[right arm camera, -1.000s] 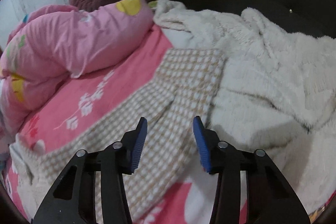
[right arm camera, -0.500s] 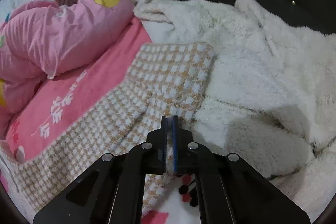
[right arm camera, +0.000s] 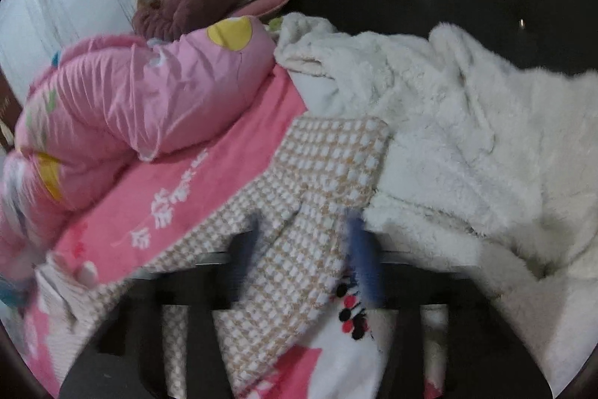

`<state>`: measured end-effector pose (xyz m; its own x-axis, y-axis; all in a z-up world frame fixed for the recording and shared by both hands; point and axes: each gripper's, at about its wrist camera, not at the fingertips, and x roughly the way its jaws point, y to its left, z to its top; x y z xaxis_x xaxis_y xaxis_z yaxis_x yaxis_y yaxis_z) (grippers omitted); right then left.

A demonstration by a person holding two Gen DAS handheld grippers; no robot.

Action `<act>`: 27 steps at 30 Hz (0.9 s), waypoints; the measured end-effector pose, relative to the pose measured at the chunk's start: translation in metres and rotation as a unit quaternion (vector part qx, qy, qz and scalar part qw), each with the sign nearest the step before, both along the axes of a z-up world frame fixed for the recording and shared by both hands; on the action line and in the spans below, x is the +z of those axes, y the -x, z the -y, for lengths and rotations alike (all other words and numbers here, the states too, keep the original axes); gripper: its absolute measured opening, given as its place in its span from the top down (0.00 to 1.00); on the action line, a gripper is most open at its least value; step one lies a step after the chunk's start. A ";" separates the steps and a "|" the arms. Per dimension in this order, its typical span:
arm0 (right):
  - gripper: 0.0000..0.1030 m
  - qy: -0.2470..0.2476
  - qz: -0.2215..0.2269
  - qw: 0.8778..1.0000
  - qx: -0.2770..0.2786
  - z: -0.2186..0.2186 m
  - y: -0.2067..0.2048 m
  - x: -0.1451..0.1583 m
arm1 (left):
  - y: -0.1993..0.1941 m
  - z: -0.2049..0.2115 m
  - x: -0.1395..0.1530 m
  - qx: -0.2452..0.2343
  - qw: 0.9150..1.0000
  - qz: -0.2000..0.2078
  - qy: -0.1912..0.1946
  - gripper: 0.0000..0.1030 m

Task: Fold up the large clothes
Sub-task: 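Reach the right tool to the coat sleeve by the white blanket and grasp it, then lift the sleeve with the right tool and lay it across the coat toward the left tool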

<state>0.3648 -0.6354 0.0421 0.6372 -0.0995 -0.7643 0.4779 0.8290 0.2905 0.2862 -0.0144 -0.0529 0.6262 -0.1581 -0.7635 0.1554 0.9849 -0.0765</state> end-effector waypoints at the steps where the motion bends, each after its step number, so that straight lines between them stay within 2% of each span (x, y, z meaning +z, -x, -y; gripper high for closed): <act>1: 0.44 -0.012 -0.001 1.000 -0.003 0.006 -0.001 -0.002 | 0.000 0.000 0.000 0.000 1.000 0.000 0.000 0.04; 5: 0.45 -0.068 -0.006 0.997 -0.022 0.034 -0.006 -0.014 | 0.000 0.000 0.000 0.000 1.000 0.001 0.000 0.04; 7: 0.51 -0.093 -0.005 0.995 -0.024 0.044 -0.009 -0.020 | 0.000 -0.001 0.001 0.000 1.000 0.002 0.001 0.04; 11: 0.62 -0.106 -0.010 0.994 -0.026 0.050 -0.019 -0.031 | -0.001 -0.001 0.001 -0.001 1.000 0.003 0.002 0.04; 15: 0.65 -0.118 -0.006 0.992 -0.034 0.052 -0.026 -0.037 | 0.000 -0.001 0.001 -0.001 1.000 0.003 0.002 0.04; 22: 0.73 -0.091 -0.033 0.995 -0.040 0.048 -0.035 -0.045 | -0.001 -0.001 0.001 -0.001 1.000 0.004 0.001 0.04; 24: 0.80 -0.073 -0.043 0.996 -0.043 0.046 -0.035 -0.045 | 0.000 -0.001 0.001 -0.001 1.000 0.004 0.001 0.04; 27: 0.82 -0.043 -0.034 0.998 -0.038 0.035 -0.032 -0.035 | -0.001 -0.001 0.001 -0.001 1.000 0.004 0.001 0.04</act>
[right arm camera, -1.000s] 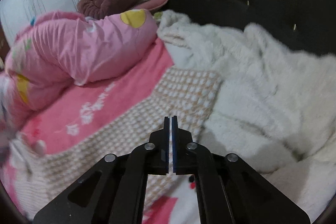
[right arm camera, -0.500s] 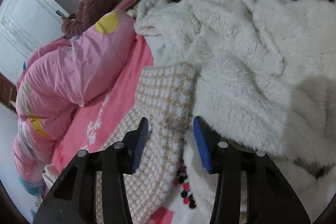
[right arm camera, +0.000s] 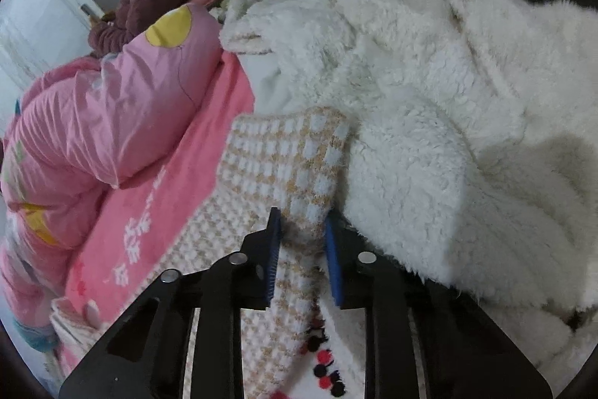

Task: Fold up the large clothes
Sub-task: 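Lift the sleeve with the right tool and lay it across the coat toward the left tool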

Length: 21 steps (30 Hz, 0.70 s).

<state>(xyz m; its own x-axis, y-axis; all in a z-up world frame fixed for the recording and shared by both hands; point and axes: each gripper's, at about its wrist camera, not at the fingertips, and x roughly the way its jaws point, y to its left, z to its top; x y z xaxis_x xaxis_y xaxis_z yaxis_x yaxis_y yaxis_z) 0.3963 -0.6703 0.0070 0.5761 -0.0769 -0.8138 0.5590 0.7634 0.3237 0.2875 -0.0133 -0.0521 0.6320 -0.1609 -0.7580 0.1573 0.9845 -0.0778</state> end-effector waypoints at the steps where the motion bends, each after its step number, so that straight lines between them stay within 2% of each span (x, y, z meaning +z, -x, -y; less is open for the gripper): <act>1: 0.83 0.015 0.007 1.000 0.006 -0.007 0.002 0.007 | 0.001 0.000 0.000 0.000 1.000 0.000 0.000 0.04; 5: 0.83 0.084 0.033 0.995 0.050 -0.044 0.013 0.040 | 0.001 0.000 0.000 0.000 1.000 0.000 0.000 0.04; 10: 0.84 0.126 0.084 0.981 0.123 -0.103 0.038 0.089 | 0.002 0.000 0.000 0.000 1.000 0.001 -0.001 0.04; 16: 0.84 0.125 0.134 0.964 0.192 -0.175 0.070 0.130 | 0.000 0.000 0.000 0.000 1.000 0.001 -0.001 0.04; 21: 0.85 0.116 0.152 0.951 0.242 -0.236 0.080 0.146 | 0.002 0.000 0.000 0.000 1.000 0.000 0.000 0.04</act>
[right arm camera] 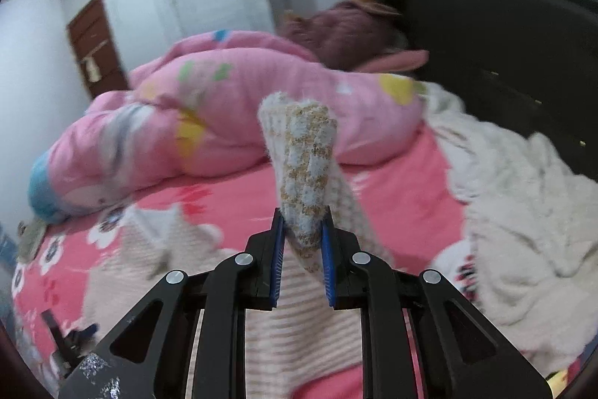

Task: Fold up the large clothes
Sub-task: 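Lift the sleeve with the right tool and lay it across the coat toward the left tool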

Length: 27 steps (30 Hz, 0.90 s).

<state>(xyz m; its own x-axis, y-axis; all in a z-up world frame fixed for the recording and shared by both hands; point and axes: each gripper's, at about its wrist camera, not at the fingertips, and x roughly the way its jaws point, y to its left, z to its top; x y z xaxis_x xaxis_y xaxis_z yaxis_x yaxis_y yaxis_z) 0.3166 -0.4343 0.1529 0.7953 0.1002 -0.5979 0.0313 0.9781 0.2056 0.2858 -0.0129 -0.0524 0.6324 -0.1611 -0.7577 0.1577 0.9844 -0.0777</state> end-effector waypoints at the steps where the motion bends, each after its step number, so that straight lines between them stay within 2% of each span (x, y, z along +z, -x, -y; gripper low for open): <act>1: 0.85 0.002 0.001 1.000 0.012 -0.015 0.000 0.001 | 0.000 0.000 0.001 0.000 1.000 0.001 0.003 0.04; 4: 0.85 -0.008 -0.004 0.999 0.043 -0.053 -0.001 -0.001 | 0.001 -0.006 0.011 0.006 1.000 0.006 0.015 0.04; 8: 0.85 -0.011 -0.011 0.997 0.076 -0.094 -0.002 -0.009 | 0.010 -0.014 0.033 0.007 0.999 0.036 0.026 0.05; 12: 0.85 -0.029 -0.026 0.993 0.110 -0.136 0.002 -0.025 | 0.005 -0.023 0.035 0.020 0.999 0.021 0.017 0.05; 16: 0.84 -0.023 -0.054 0.989 0.139 -0.180 0.004 -0.056 | 0.005 -0.036 0.029 0.037 0.999 0.013 0.025 0.06; 20: 0.83 -0.003 -0.103 0.981 0.164 -0.215 0.008 -0.103 | 0.010 -0.054 0.031 0.044 0.997 0.016 0.055 0.11; 23: 0.76 0.005 -0.143 0.971 0.191 -0.230 0.014 -0.130 | 0.012 -0.065 0.041 0.039 0.995 0.023 0.095 0.13; 25: 0.66 0.018 -0.153 0.967 0.205 -0.236 0.020 -0.140 | 0.012 -0.065 0.047 0.031 0.993 0.027 0.111 0.13; 27: 0.51 0.008 -0.152 0.963 0.224 -0.237 0.028 -0.141 | 0.009 -0.062 0.052 0.018 0.991 0.025 0.130 0.13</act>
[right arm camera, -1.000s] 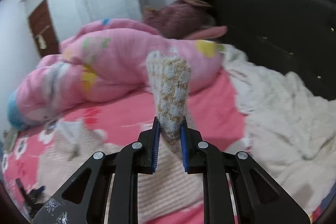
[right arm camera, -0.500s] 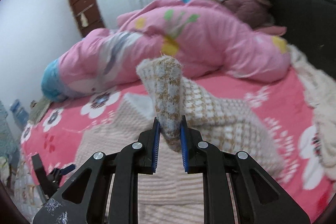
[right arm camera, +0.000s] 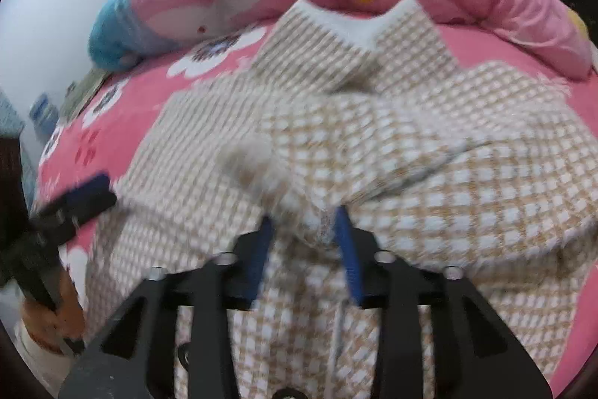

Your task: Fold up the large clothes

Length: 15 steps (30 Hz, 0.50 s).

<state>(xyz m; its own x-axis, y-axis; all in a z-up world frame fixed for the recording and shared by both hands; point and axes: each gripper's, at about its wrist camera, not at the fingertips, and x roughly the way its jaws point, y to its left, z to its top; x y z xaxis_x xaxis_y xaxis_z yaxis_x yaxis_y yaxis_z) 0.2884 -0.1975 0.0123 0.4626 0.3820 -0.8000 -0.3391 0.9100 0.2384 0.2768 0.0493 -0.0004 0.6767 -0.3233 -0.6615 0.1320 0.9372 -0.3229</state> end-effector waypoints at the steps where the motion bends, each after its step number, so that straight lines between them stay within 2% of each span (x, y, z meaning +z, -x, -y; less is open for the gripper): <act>1: 0.48 -0.011 -0.001 1.000 0.008 0.001 0.004 0.000 | -0.003 0.002 0.002 -0.006 1.000 -0.002 0.011 0.13; 3: 0.42 -0.035 -0.007 0.999 0.023 0.005 0.010 0.002 | -0.010 0.006 0.004 -0.019 0.999 -0.010 0.045 0.13; 7: 0.42 -0.102 -0.021 0.994 0.027 0.027 0.022 0.003 | -0.032 0.023 0.002 -0.046 0.991 -0.045 0.118 0.16; 9: 0.42 -0.127 -0.019 0.991 0.022 0.037 0.027 0.001 | -0.050 0.035 -0.004 -0.061 0.984 -0.072 0.150 0.20; 10: 0.42 -0.138 -0.017 0.990 0.017 0.044 0.030 0.001 | -0.055 0.041 -0.008 -0.063 0.982 -0.083 0.159 0.26; 11: 0.46 -0.144 -0.014 0.989 0.011 0.049 0.033 0.000 | -0.061 0.046 -0.012 -0.066 0.979 -0.096 0.167 0.30; 12: 0.58 -0.148 -0.011 0.989 0.006 0.054 0.037 -0.001 | -0.069 0.051 -0.017 -0.067 0.977 -0.110 0.173 0.32; 14: 0.66 -0.149 -0.011 0.989 -0.006 0.064 0.041 -0.006 | -0.085 0.064 -0.029 -0.068 0.970 -0.141 0.187 0.45; 15: 0.70 -0.150 -0.010 0.989 -0.012 0.070 0.045 -0.009 | -0.088 0.067 -0.033 -0.069 0.968 -0.149 0.189 0.47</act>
